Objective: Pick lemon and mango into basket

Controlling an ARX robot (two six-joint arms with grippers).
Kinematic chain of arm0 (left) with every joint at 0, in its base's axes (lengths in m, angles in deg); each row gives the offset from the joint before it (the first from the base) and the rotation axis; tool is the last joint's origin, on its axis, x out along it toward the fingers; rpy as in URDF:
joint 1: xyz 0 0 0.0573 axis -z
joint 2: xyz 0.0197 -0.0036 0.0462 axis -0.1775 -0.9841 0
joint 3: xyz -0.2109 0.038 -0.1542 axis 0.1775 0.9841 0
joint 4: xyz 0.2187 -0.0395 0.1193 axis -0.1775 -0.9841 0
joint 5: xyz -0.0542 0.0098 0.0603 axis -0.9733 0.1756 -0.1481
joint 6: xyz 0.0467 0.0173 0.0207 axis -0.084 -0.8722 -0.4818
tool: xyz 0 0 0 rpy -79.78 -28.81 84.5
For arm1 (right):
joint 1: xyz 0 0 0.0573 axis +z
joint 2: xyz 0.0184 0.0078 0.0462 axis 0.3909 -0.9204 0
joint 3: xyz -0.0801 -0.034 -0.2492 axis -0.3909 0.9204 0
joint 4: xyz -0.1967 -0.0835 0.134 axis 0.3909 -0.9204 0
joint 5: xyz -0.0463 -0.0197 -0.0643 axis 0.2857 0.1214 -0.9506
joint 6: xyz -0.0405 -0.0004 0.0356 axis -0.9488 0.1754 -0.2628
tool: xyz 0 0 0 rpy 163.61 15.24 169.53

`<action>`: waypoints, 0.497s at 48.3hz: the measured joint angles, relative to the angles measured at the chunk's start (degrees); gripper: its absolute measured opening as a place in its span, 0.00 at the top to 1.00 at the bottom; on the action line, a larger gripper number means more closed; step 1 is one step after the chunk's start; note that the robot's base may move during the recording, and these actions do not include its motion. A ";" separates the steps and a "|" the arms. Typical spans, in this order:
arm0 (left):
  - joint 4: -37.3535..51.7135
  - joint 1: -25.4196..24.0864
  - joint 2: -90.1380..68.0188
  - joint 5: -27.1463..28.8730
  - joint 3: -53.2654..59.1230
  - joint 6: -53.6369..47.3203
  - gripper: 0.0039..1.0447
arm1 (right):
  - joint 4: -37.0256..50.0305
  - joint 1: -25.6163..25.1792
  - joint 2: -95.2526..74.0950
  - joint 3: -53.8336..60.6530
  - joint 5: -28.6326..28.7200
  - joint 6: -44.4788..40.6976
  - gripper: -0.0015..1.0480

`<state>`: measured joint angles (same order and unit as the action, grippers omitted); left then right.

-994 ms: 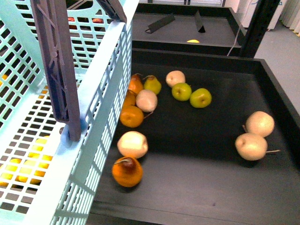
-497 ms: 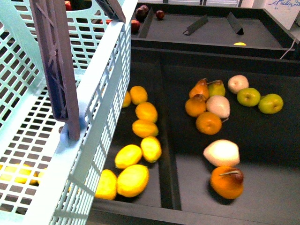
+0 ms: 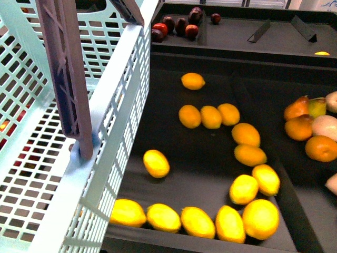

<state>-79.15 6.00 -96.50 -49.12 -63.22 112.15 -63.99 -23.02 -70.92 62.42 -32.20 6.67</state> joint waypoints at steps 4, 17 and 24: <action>0.00 -0.07 0.00 0.35 0.00 -0.11 0.73 | -0.02 0.00 -0.02 0.00 0.11 0.02 0.08; 0.00 -0.07 0.07 0.09 0.00 -0.24 0.73 | -0.02 0.00 0.04 0.00 0.09 0.02 0.08; 0.00 -0.09 0.07 0.26 0.00 -0.39 0.73 | -0.02 0.02 0.00 0.00 0.00 0.02 0.08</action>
<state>-79.15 5.92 -96.43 -48.85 -63.22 111.76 -64.01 -23.00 -70.92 62.42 -32.20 6.69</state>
